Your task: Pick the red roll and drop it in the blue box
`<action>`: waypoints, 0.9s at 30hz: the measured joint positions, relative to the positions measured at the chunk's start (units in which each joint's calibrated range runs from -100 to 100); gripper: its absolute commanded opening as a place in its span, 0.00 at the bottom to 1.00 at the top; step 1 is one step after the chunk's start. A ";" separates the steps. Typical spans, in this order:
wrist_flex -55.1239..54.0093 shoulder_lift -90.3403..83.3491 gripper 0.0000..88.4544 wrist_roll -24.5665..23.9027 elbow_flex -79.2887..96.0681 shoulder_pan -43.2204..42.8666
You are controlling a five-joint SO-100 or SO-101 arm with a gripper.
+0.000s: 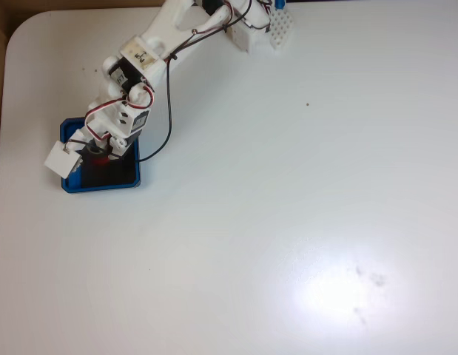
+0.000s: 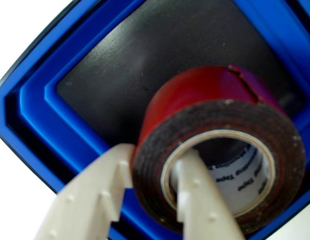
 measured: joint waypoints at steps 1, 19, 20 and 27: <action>0.00 0.00 0.01 0.00 0.00 0.00; 0.00 0.00 0.24 0.00 0.00 0.00; 0.00 0.00 0.24 0.00 0.00 0.00; 0.00 -0.42 0.24 0.00 0.90 0.69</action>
